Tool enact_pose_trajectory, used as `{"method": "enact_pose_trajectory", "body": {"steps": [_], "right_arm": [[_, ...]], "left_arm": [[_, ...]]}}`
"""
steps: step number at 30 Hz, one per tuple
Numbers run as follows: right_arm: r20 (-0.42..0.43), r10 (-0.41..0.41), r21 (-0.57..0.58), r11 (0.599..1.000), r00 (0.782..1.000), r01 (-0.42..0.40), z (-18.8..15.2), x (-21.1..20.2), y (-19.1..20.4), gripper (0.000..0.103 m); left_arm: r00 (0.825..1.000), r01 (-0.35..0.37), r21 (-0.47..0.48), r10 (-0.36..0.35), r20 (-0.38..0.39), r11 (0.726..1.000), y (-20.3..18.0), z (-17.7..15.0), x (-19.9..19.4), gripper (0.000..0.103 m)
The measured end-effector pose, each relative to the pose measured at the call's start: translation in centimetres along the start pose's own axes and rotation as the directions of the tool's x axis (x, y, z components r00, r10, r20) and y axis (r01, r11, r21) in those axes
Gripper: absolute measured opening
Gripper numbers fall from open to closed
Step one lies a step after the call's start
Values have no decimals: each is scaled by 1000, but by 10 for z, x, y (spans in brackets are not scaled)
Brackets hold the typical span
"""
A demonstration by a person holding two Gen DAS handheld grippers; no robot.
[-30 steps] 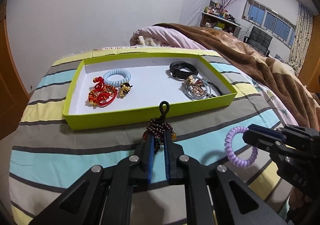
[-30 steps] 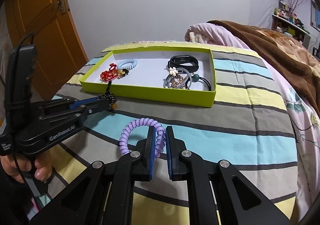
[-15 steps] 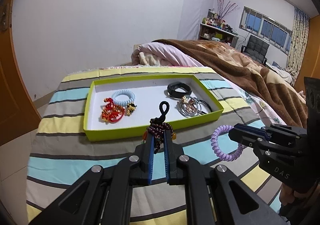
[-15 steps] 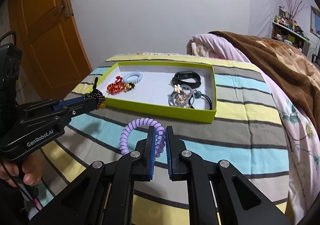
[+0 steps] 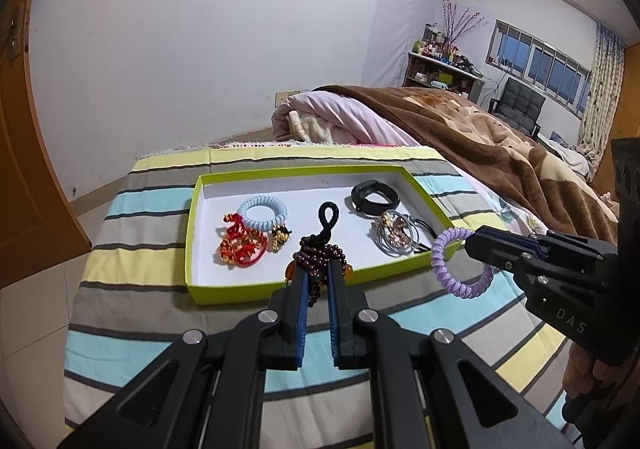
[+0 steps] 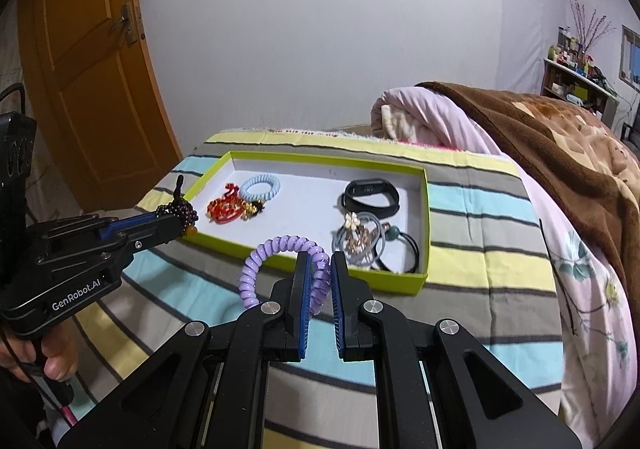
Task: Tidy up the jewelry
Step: 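Carry the purple coil tie and beaded tassel tie over the lime-green box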
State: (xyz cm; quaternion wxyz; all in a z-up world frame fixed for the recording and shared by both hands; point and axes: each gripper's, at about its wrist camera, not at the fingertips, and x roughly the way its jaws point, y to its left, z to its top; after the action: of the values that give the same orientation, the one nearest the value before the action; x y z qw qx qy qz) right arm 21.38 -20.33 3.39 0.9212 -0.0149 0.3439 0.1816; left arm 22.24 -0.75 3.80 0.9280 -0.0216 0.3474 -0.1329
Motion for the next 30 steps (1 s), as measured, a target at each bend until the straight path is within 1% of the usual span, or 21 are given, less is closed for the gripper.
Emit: {"method": "enact_pose_trajectory", "body": {"steps": [9, 18, 24, 30], "right_arm": [[-2, 1, 5, 1000, 1000, -1, 19, 23, -7, 10], [-24, -14, 14, 1000, 1000, 15, 36, 59, -17, 10], [-55, -21, 14, 1000, 998, 21, 41, 89, -19, 10], [-95, -20, 17, 1000, 995, 21, 42, 117, -21, 10]], "left_arm": [[1000, 0, -12, 0, -1, 1000, 15, 20, 23, 10], [1000, -10, -17, 10, -3, 1000, 24, 30, 51, 10], [1000, -24, -19, 24, -21, 1000, 31, 32, 75, 10], [998, -19, -34, 17, -62, 999, 38, 28, 97, 10]]}}
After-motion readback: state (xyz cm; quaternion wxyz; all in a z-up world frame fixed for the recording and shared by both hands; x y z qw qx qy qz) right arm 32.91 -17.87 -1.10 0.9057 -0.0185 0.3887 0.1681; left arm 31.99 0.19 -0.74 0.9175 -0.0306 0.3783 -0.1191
